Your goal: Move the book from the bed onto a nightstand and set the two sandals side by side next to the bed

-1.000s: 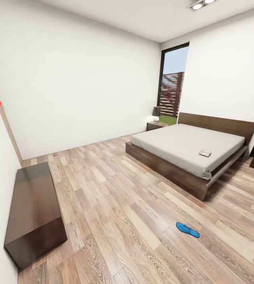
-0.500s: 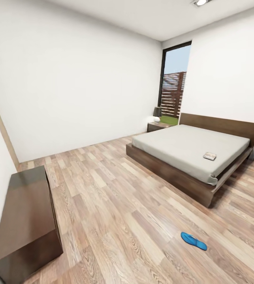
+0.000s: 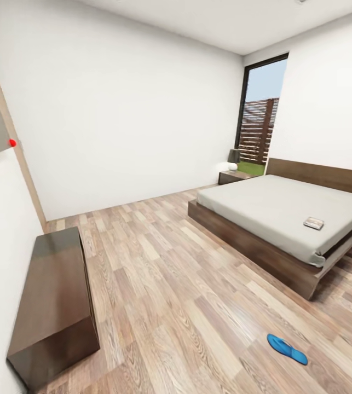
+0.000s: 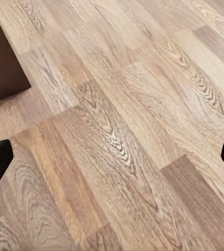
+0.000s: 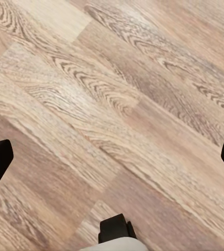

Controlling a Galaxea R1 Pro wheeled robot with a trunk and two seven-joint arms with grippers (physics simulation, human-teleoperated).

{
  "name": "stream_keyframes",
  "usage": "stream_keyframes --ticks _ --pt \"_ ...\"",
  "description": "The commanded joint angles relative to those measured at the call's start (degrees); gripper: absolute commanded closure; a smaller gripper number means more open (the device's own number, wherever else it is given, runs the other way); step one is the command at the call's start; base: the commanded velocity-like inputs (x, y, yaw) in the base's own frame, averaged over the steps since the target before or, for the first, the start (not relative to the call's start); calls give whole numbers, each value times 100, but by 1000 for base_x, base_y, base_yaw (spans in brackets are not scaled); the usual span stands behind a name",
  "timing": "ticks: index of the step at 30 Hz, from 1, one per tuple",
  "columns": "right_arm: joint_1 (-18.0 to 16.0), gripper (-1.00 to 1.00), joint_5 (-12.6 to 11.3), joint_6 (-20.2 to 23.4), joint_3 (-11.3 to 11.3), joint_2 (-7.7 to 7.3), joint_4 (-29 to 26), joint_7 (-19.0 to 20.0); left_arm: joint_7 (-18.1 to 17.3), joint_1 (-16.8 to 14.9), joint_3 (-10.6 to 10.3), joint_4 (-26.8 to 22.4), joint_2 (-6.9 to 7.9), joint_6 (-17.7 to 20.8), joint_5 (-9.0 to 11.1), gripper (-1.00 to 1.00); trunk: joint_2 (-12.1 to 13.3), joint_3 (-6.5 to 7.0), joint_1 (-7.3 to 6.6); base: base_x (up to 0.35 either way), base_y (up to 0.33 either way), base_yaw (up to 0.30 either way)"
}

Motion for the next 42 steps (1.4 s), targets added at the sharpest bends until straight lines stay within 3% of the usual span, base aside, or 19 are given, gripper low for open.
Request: stream_keyframes --ticks 1,42 --pt "-3 -100 -59 -21 13 -1 3 -1 2 -3 3 4 -2 -19 4 -100 -3 -6 0 2 0 48" --pt "-3 -100 -59 -21 16 -1 -5 0 2 -3 3 12 -2 -16 -4 -100 -3 -6 0 282 0 38"
